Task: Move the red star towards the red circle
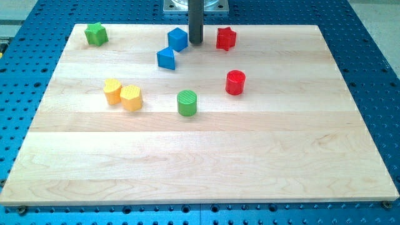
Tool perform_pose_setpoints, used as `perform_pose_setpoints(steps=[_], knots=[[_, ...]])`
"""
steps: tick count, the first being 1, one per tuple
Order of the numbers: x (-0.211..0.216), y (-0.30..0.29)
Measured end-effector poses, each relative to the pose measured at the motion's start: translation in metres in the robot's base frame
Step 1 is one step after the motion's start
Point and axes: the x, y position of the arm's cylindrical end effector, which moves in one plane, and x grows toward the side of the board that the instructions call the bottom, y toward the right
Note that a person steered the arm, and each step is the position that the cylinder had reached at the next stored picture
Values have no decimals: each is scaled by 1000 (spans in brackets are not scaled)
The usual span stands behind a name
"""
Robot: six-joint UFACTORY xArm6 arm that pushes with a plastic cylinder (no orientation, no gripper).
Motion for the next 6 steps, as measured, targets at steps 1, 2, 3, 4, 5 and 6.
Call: perform_pose_setpoints(steps=[1,2,3,4,5,6], knots=[[-7,8],[-7,29],[-8,62],[-7,78],[15,81],[54,81]])
